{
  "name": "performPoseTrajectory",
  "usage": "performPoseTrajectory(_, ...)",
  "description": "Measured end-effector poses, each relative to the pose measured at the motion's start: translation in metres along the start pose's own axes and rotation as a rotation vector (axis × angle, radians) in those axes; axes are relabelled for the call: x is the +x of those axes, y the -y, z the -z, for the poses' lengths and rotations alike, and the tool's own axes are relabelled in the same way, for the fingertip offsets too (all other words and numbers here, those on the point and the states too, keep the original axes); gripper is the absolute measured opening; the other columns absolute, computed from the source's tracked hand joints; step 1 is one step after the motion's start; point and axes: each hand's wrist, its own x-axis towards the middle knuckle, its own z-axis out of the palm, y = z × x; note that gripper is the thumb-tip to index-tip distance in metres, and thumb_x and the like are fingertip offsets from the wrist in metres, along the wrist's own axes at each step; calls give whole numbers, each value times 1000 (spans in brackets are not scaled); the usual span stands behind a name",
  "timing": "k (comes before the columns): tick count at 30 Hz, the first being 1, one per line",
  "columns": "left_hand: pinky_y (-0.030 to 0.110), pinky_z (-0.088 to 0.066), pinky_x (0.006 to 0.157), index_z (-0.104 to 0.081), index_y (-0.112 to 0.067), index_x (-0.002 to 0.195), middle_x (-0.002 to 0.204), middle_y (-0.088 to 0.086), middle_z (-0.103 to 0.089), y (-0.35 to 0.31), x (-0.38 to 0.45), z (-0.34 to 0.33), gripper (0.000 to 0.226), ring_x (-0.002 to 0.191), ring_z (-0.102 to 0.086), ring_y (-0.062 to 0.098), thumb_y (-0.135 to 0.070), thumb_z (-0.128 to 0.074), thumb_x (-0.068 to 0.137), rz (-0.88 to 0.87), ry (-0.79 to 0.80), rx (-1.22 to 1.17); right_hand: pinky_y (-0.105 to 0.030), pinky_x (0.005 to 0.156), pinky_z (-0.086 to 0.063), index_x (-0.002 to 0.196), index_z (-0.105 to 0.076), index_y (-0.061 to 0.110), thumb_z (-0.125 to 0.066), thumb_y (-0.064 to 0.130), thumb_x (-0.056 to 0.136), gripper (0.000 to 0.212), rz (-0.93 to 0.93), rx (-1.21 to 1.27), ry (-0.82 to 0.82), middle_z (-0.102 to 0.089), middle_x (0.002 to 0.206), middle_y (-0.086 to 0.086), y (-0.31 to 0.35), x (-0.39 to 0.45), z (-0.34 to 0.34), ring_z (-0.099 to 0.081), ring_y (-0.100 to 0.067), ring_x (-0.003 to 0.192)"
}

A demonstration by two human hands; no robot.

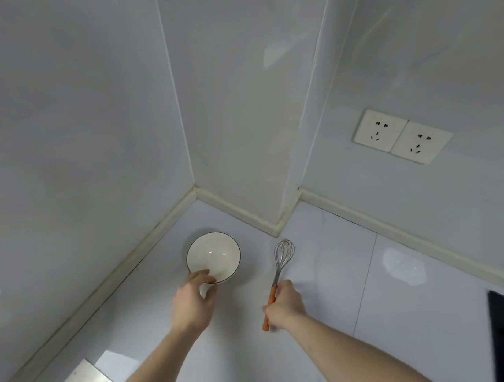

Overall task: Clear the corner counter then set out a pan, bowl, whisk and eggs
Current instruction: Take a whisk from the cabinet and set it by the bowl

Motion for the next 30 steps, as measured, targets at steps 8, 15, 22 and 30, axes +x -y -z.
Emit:
performPoseTrajectory(8, 33, -49, 94, -61, -30, 131, 159, -13, -40, -2, -13, 20, 52, 125, -60, 23, -1, -56, 89, -69, 86, 73, -29, 73, -53, 130, -44, 19, -72, 13, 84, 55, 94, -55, 19, -60, 110, 0, 2, -5, -8, -60, -22, 97)
performPoseTrajectory(15, 37, -51, 95, -57, -32, 132, 159, -11, -37, -14, -52, 29, 50, 136, -47, 21, -5, -58, 90, -162, 74, 92, -25, 84, -51, 145, -36, 20, -71, 20, 87, 68, 161, -91, 84, -50, 116, 5, -33, -29, 17, -56, -16, 99)
performPoseTrajectory(22, 31, -44, 106, -60, -38, 122, 152, -10, -45, -43, -102, 27, 42, 137, -44, 18, -9, -60, 92, -270, 201, 128, -33, 91, -55, 140, -43, 26, -66, 25, 88, 57, 320, -156, 20, -50, 131, 6, -69, -92, 85, -60, -15, 95)
performPoseTrajectory(30, 22, -40, 101, -60, -43, 115, 140, -19, -51, -119, -200, 16, 33, 128, -51, 8, -17, -65, 94, -443, 281, 64, -27, 95, -52, 139, -44, 34, -60, 31, 95, 47, 441, -151, -70, -41, 136, 18, -134, -205, 182, -54, -6, 116)
